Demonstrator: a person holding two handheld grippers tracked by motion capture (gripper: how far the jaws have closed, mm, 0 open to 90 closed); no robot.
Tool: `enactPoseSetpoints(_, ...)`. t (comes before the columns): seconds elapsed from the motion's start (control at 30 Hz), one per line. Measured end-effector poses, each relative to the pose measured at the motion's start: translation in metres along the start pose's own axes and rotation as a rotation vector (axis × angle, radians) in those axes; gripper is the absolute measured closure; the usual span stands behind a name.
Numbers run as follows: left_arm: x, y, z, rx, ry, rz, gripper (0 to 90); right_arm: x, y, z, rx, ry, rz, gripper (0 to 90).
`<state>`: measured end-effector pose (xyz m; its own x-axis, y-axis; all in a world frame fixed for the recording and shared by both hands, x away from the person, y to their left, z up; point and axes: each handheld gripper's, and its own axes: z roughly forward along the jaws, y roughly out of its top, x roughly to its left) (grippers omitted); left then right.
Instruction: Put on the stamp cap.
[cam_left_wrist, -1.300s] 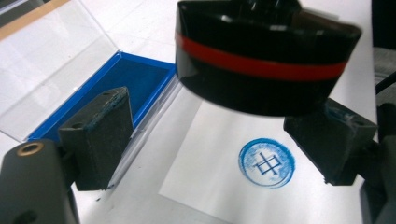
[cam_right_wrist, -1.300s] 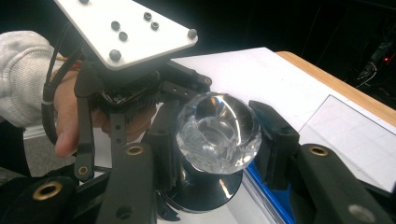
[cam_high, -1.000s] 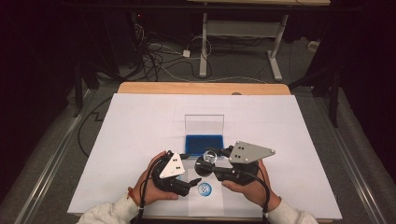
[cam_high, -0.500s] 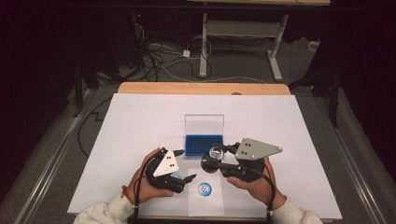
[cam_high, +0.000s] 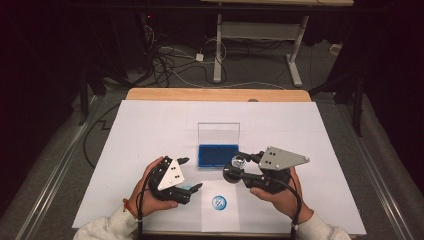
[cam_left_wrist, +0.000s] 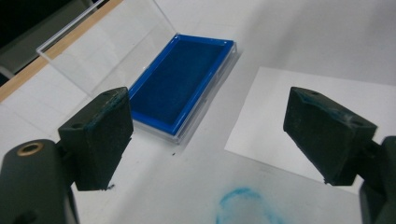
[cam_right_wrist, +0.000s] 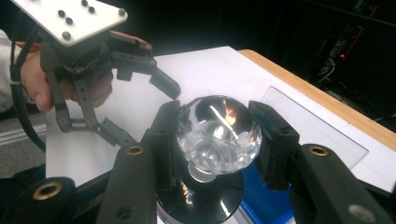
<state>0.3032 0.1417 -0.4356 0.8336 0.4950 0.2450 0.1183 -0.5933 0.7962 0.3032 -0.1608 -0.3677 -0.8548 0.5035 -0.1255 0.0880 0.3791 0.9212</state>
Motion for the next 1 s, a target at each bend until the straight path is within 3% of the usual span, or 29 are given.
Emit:
enactPoseSetpoints(0.23,0.005,-0.01,-0.009,0.016,0.034,0.0,15.6,-0.009,-0.003,-0.009,0.006,-0.029,0.012,57.2)
enactPoseSetpoints(0.43,0.012,-0.025,-0.021,0.012,0.052,-0.028,15.6,-0.015,-0.005,-0.014,0.016,-0.054,0.022,57.1)
enactPoseSetpoints(0.77,0.016,-0.044,-0.032,0.031,0.097,-0.041,15.6,-0.024,-0.008,-0.02,0.031,-0.094,0.023,57.1)
enactPoseSetpoints(1.0,0.019,-0.059,-0.045,0.038,0.11,-0.098,15.6,-0.03,-0.012,-0.018,0.057,-0.113,0.035,57.1)
